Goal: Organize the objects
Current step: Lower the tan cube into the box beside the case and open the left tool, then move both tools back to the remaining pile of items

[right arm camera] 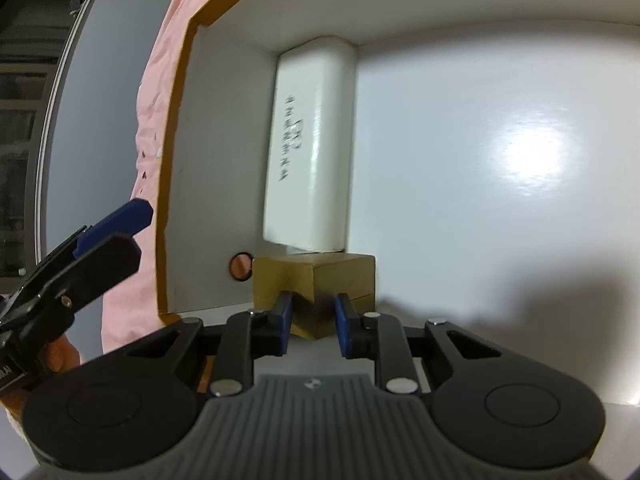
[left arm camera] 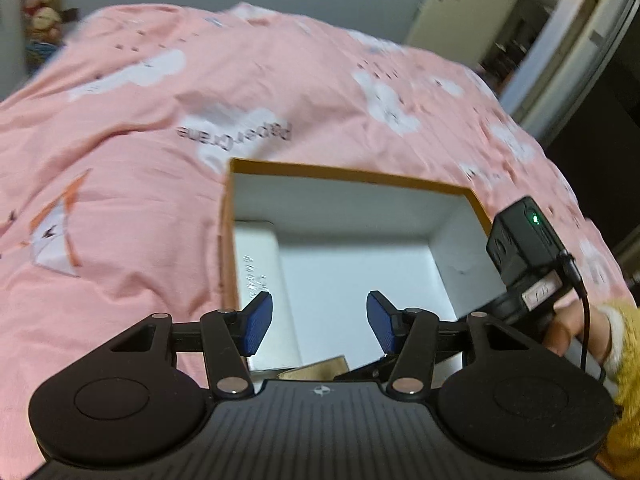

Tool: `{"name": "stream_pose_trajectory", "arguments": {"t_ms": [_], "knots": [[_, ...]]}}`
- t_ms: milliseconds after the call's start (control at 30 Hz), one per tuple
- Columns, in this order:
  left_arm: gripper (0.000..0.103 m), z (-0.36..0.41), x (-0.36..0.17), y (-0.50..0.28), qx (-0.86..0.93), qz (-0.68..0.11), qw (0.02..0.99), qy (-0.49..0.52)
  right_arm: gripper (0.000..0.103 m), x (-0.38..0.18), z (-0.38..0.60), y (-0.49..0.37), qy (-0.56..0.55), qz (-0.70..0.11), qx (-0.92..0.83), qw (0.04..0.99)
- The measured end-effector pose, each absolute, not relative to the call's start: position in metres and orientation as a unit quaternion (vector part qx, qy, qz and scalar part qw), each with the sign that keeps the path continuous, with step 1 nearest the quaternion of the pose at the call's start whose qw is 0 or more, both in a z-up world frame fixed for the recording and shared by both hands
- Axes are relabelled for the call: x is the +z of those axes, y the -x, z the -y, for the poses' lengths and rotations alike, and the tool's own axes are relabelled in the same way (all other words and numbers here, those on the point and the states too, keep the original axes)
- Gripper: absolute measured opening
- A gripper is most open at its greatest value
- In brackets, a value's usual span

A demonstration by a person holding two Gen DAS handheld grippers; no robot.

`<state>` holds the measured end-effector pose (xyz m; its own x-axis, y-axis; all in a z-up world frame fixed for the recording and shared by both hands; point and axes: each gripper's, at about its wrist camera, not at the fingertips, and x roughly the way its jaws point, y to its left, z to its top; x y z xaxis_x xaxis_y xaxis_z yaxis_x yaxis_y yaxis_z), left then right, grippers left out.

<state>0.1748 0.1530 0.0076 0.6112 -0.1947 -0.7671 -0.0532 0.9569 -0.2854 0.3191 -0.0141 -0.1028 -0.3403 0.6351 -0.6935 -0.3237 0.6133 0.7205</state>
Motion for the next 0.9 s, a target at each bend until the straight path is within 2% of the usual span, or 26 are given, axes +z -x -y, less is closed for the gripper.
{"name": "stream_pose_trajectory", "arguments": {"t_ms": [267, 400, 667, 900], "knots": [[0.061, -0.16, 0.009, -0.157, 0.004, -0.405, 0.9, 0.159, 0.021, -0.102, -0.013, -0.307, -0.099, -0.693, 0.435, 0.566], [0.058, -0.154, 0.016, -0.146, 0.02, -0.391, 0.91, 0.133, 0.021, -0.097, -0.009, -0.304, -0.095, -0.685, 0.432, 0.58], [0.052, -0.132, 0.029, -0.114, 0.003, -0.358, 0.924, 0.138, 0.021, -0.03, 0.042, -0.271, -0.083, -0.567, 0.457, 0.68], [0.051, -0.101, 0.021, -0.088, -0.068, -0.384, 0.908, 0.153, 0.022, 0.009, 0.115, -0.217, -0.069, -0.479, 0.425, 0.765]]}}
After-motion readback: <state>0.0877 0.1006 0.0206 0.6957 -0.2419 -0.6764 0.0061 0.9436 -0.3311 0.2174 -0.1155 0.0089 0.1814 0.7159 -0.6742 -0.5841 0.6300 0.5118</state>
